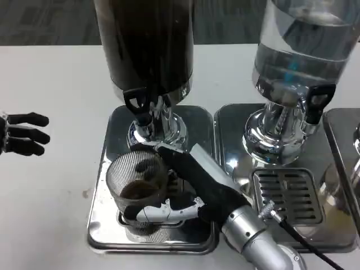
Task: Grasp the cup under the faucet to collect the drink, then remove the cup.
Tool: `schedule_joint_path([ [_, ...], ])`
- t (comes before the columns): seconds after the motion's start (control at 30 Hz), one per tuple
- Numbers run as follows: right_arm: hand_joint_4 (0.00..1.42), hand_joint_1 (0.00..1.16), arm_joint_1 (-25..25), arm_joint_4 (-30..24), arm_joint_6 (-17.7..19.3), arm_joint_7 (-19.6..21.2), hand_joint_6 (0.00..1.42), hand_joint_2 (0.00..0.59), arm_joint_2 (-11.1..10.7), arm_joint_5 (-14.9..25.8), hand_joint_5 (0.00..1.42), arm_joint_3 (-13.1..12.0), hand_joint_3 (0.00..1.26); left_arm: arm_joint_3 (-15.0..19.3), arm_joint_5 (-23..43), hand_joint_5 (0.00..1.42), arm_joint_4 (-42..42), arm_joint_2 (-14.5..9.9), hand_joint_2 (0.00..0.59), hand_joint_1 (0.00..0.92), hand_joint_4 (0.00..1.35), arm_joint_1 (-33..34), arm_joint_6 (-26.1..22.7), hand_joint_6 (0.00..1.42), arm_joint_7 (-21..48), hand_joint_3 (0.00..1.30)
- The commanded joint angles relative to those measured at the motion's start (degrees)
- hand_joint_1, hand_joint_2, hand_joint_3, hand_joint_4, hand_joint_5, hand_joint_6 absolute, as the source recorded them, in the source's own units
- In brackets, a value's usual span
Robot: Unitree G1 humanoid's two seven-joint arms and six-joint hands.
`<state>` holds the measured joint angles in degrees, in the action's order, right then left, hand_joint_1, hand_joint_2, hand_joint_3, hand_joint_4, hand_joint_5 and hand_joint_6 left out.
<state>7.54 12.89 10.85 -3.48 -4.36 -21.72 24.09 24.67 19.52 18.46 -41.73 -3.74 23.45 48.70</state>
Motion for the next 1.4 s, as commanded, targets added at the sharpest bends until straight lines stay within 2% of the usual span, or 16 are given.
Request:
schedule_joint_path([
  [0.03, 0.42, 0.89, -1.43, 0.24, 1.11, 2.10, 0.67, 0.174, 0.27, -1.09, 0.54, -0.01, 0.28, -0.23, -0.68, 0.43, 0.17, -1.05, 0.119, 0.000, 0.40, 0.42, 0.69, 0.38, 0.54, 0.35],
  [0.33, 0.46, 0.90, -1.83, 1.14, 3.25, 4.35, 0.77, 0.188, 0.33, -1.15, 0.60, -0.62, 0.32, -0.57, -0.85, 0.43, 0.00, -0.62, 0.124, 0.000, 0.41, 0.60, 1.11, 0.38, 0.33, 0.35],
  [0.73, 0.49, 0.89, -4.78, -3.21, 4.15, 6.33, 0.82, 0.201, -0.02, -1.14, 0.64, -2.38, 0.34, -1.55, -0.88, 0.43, 0.33, 0.06, 0.123, 0.000, 0.40, 0.88, 1.71, 0.38, -0.08, 0.33],
  [0.9, 0.49, 0.89, -5.90, -4.85, 3.78, 6.83, 0.82, 0.203, -0.08, -1.53, 0.64, -3.07, 0.34, -1.96, -0.98, 0.43, 0.89, 0.20, 0.124, 0.000, 0.40, 1.47, 1.99, 0.38, -0.11, 0.33],
  [1.07, 0.49, 0.83, -6.91, -6.29, 3.12, 6.96, 0.83, 0.209, -0.12, -1.25, 0.64, -4.32, 0.36, -2.52, -1.04, 0.44, 0.94, 0.57, 0.124, 0.000, 0.40, 1.78, 2.33, 0.38, 0.10, 0.33],
  [1.4, 0.50, 0.83, -7.61, -8.60, 1.10, 8.26, 0.84, 0.218, -0.07, -1.72, 0.64, -6.53, 0.36, -6.49, -1.35, 0.41, 0.39, 2.26, 0.131, 0.000, 0.37, 2.31, 3.02, 0.38, 0.61, 0.30],
])
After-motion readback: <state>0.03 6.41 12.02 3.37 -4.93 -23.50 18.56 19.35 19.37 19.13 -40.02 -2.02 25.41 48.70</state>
